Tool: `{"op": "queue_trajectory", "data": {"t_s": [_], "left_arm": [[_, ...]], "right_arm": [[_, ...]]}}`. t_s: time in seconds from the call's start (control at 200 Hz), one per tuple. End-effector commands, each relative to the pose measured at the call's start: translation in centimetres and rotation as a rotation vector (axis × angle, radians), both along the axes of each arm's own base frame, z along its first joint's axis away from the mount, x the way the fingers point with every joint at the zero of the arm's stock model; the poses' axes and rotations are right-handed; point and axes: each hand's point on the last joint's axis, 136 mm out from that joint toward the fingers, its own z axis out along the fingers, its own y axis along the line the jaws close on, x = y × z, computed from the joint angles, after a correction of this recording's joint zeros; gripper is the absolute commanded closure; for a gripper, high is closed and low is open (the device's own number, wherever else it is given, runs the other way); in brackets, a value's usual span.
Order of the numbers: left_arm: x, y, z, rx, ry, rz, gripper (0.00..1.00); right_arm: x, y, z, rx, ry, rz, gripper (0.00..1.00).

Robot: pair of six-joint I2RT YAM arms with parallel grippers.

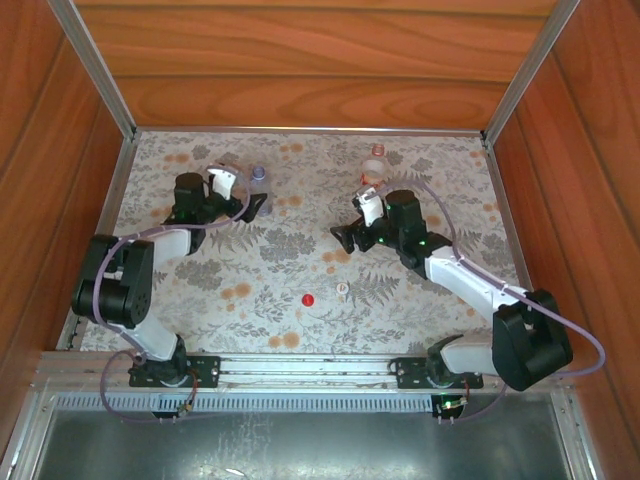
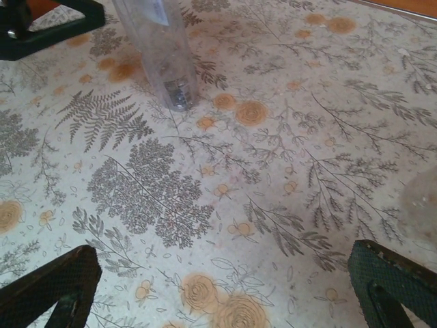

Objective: Screw on the bottle caps

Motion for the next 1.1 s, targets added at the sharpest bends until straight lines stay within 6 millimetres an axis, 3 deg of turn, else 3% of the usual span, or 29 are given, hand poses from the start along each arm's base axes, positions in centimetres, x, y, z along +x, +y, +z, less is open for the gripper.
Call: {"op": "queue_trajectory", "data": {"t_s": [0.0, 0.165, 0.63, 0.829, 0.994, 1.094], "left_arm": [[1.2, -0.7, 0.4, -0.032, -0.019, -0.012, 0.00], [2.0, -1.6, -0.2, -0.050, -0.016, -0.049, 0.00], [2.7, -3.7, -0.9, -0.067, -0.036, -0.173, 0.21], [2.2, -4.3, -0.9, -0.074, -0.040, -0.220, 0.37], [1.1, -5.0, -0.3, -0.089, -0.045, -0.275, 0.41], [-0.4, -6.1, 0.6, -0.087, -0.069, -0.320, 0.42]], "right_arm": [[0.2, 1.2, 1.4, 0.045, -0.015, 0.018, 0.00], [0.2, 1.5, 1.3, 0.043, -0.005, 0.020, 0.00], [0.8, 1.1, 0.3, 0.026, 0.046, -0.038, 0.00], [1.3, 0.7, 0.2, 0.027, 0.060, -0.082, 0.00], [2.5, -0.8, 0.3, 0.024, 0.109, -0.236, 0.00], [3.2, -1.6, 1.4, 0.052, 0.141, -0.334, 0.00]]}}
